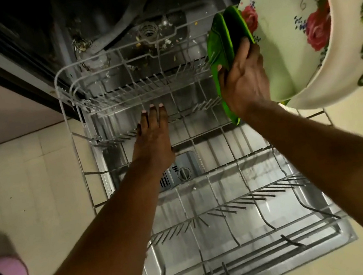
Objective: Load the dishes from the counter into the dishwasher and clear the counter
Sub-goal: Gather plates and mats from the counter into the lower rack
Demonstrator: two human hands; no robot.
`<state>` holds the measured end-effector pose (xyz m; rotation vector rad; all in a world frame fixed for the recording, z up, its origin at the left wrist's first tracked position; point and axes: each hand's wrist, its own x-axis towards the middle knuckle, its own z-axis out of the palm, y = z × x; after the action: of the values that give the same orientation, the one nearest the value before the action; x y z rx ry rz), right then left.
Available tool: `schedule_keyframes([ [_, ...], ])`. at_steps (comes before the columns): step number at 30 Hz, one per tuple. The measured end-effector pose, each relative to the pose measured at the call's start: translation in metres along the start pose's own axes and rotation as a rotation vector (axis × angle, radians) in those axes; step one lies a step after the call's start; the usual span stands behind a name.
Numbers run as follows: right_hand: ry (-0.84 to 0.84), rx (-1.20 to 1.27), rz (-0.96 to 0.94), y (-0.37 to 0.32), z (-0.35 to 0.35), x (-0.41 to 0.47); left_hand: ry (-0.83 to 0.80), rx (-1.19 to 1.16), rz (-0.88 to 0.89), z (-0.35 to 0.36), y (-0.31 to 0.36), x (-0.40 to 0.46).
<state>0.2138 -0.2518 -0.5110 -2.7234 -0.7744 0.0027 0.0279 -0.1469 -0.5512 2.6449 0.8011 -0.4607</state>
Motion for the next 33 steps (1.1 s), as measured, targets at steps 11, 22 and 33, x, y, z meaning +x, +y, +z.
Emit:
schedule_keyframes([
  [11, -0.288, 0.117, -0.222, -0.022, -0.097, -0.192, 0.011, 0.012, -0.012, -0.070, 0.035, -0.150],
  [22, -0.426, -0.088, -0.269, -0.098, -0.277, -0.231, 0.049, -0.034, -0.110, -0.241, 0.056, -0.285],
  [33, -0.258, -0.096, -0.662, -0.212, -0.421, -0.184, 0.306, 0.107, -0.197, -0.417, 0.028, -0.373],
])
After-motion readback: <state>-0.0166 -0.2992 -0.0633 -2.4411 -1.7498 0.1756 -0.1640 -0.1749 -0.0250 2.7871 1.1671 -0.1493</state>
